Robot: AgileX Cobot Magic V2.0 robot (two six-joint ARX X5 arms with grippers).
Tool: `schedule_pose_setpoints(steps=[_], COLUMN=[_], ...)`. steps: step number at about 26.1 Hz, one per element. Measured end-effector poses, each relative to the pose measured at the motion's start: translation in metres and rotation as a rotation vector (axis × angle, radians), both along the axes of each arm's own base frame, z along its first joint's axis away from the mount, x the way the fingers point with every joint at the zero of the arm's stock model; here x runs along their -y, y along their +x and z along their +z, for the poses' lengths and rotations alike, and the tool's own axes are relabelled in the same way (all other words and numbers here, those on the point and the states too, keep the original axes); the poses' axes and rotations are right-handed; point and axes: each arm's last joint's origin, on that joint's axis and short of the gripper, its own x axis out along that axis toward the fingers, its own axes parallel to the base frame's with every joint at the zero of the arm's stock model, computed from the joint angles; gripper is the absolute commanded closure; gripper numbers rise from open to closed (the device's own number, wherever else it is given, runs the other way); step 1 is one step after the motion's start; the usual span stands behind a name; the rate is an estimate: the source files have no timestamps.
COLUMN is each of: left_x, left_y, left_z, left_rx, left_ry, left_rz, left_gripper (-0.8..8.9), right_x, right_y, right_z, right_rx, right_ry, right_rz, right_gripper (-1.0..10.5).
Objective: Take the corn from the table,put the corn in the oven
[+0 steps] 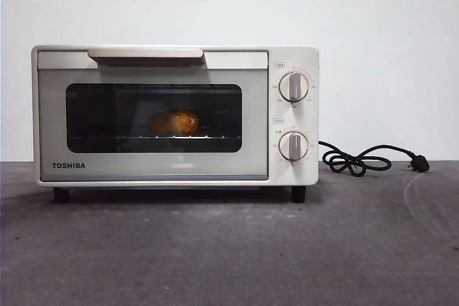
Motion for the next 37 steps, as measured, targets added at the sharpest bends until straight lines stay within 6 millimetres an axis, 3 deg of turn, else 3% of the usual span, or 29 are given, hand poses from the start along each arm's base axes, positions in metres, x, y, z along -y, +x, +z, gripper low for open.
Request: schedule_pose_setpoints(steps=[4, 7, 16, 20, 29, 37], left_x=[0.001, -0.001, -0.005, -0.005, -0.005, 0.000], left_y=[-0.041, -0.060, -0.092, -0.092, -0.089, -0.052], left_z=[0.010, 0.008, -0.035, -0.049, -0.051, -0.059], left_rx=[0.053, 0.077, -0.005, -0.053, -0.098, -0.183], left_ry=[0.065, 0.075, 0.099, 0.105, 0.072, 0.084], left_rz=[0.042, 0.071, 0.134, 0.139, 0.174, 0.170], left_gripper=[8.21, 8.21, 8.21, 8.21, 8.17, 8.17], right_x=[0.000, -0.001, 0.000, 0.000, 0.000, 0.000], right_y=[0.001, 0.001, 0.002, 0.002, 0.002, 0.002], right_z=[0.001, 0.001, 0.001, 0.001, 0.001, 0.001], right_rx=[0.011, 0.015, 0.024, 0.033, 0.033, 0.034], right_ry=[0.005, 0.007, -0.009, -0.026, -0.026, -0.027], right_rz=[0.000, 0.000, -0.013, -0.027, -0.028, -0.028], right_gripper=[9.5, 9.5, 9.5, 9.5, 9.5, 9.5])
